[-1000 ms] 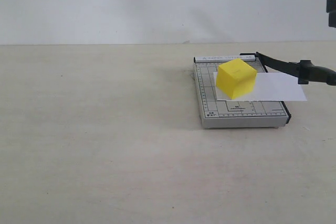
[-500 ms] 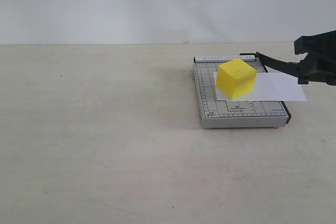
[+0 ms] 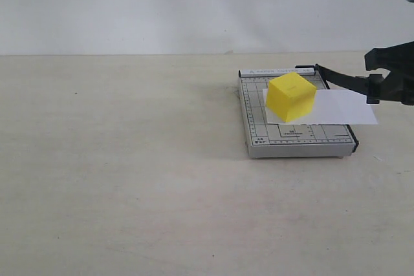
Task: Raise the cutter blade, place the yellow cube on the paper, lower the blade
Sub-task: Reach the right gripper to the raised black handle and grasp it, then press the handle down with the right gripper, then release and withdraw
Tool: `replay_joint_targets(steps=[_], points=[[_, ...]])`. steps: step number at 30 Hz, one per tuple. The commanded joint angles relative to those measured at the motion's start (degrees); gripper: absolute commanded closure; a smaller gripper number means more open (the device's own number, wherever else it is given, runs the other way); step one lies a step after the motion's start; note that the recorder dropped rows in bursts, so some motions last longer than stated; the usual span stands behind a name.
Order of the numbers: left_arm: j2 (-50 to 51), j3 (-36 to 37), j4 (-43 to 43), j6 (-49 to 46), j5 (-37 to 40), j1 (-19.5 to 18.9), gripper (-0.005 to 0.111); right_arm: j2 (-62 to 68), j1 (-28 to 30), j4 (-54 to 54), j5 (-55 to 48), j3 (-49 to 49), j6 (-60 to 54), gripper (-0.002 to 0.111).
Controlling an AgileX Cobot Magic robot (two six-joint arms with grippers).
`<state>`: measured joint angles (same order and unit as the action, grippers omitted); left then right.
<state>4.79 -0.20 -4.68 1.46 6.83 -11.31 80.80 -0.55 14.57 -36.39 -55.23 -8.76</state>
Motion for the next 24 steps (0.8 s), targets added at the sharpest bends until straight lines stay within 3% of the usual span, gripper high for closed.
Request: replay_joint_targets(steps=[1, 11, 24], points=[[-0.4, 0.2, -0.4, 0.7, -0.9, -0.1, 0.102, 0.0, -0.1, 1.2, -0.6, 0.3, -0.9, 0.108], [-0.4, 0.2, -0.4, 0.7, -0.9, -0.1, 0.102, 0.0, -0.1, 5.5, 6.1, 8.3, -3.3, 0.108], [-0.4, 0.2, -0.4, 0.7, -1.0, -0.1, 0.102, 3.1, -0.1, 16.2, 12.3, 19.6, -14.7, 0.108]])
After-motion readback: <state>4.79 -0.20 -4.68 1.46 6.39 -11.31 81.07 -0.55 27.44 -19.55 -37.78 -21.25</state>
